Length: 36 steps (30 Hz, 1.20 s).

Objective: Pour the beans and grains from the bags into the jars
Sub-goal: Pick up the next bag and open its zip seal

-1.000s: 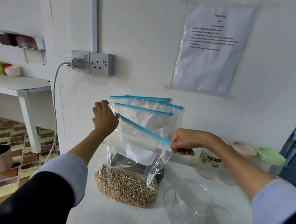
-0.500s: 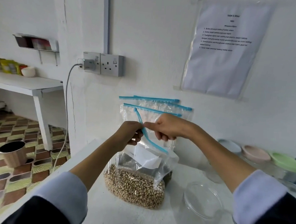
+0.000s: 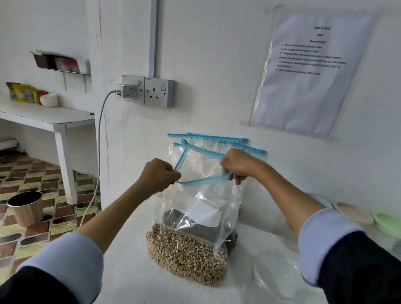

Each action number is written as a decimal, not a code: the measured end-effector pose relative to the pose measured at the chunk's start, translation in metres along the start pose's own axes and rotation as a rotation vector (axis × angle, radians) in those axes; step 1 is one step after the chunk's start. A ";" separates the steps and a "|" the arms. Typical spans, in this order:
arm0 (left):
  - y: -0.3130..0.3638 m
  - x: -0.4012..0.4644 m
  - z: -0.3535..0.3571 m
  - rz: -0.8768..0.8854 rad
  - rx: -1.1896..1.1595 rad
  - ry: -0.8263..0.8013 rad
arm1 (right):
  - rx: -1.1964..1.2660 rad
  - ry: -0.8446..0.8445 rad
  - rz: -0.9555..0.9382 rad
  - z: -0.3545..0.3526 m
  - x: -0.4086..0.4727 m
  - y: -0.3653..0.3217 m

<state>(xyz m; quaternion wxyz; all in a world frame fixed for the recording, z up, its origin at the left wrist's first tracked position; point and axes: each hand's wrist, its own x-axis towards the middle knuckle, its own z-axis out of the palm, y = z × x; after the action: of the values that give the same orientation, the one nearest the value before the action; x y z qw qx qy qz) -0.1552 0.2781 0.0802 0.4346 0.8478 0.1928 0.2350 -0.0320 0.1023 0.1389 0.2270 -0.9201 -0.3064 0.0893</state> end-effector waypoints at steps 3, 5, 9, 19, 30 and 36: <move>-0.020 0.003 -0.024 -0.041 0.211 0.023 | -0.118 0.034 0.094 -0.018 0.004 0.028; -0.024 0.004 -0.031 -0.039 0.218 0.037 | -0.182 0.052 0.100 -0.018 0.002 0.032; -0.018 -0.001 -0.027 0.033 0.200 0.058 | -0.292 0.222 0.042 -0.015 -0.002 0.024; -0.005 -0.028 0.006 0.297 0.004 0.054 | -0.128 0.195 -0.161 -0.021 -0.002 -0.019; 0.023 -0.040 0.032 0.506 -0.018 -0.011 | -0.393 0.082 -0.204 0.017 0.005 -0.082; -0.017 -0.036 0.036 0.248 -0.239 0.041 | -0.278 0.117 -0.196 0.021 0.007 -0.088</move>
<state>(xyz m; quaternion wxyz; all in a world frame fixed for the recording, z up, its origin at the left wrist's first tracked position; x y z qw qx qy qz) -0.1668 0.2449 0.0397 0.4960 0.8024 0.0661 0.3253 -0.0786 0.1762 0.1619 0.1227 -0.9120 -0.3903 -0.0302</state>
